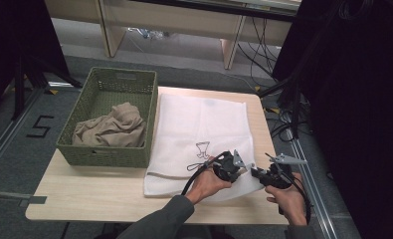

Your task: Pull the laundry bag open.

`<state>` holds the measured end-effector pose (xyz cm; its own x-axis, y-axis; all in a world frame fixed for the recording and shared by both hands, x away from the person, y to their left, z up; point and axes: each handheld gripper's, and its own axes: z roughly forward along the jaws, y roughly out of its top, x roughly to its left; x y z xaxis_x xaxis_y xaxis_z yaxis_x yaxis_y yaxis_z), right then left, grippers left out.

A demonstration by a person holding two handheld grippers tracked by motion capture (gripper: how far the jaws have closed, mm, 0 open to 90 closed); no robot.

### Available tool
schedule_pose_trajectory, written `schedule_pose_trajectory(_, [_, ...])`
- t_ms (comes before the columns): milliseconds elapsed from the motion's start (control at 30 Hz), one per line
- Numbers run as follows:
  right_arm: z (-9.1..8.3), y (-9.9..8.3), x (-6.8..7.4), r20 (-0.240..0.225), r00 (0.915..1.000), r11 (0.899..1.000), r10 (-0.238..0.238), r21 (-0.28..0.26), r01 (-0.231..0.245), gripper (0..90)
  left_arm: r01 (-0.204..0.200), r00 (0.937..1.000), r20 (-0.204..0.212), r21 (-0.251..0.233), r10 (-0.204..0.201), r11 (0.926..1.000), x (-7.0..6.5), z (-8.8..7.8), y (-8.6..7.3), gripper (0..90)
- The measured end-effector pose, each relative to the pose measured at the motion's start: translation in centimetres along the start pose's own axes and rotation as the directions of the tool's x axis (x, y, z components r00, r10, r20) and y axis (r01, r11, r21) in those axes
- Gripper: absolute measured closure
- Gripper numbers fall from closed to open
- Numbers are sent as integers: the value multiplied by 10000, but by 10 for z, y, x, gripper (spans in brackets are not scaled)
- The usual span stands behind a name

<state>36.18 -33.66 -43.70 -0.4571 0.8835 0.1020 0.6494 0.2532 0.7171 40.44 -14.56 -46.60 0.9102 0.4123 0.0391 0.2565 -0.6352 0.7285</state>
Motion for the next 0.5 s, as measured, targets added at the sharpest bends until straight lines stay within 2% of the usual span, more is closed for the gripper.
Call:
schedule_pose_trajectory(67, [0,1,1,88,9995,9995,-300,-40,301,848,-43,10000,-37,51,43,10000,0,0,0,814])
schedule_pose_trajectory(400, [-2,3,5,486,9968,9979,-636,121,631,854,-207,9996,-207,104,209,9997,-2,2,-1,814])
schedule_pose_trajectory(500, [-1,4,7,678,9937,9957,-896,283,878,856,-289,9992,-258,131,292,9995,-4,3,-3,815])
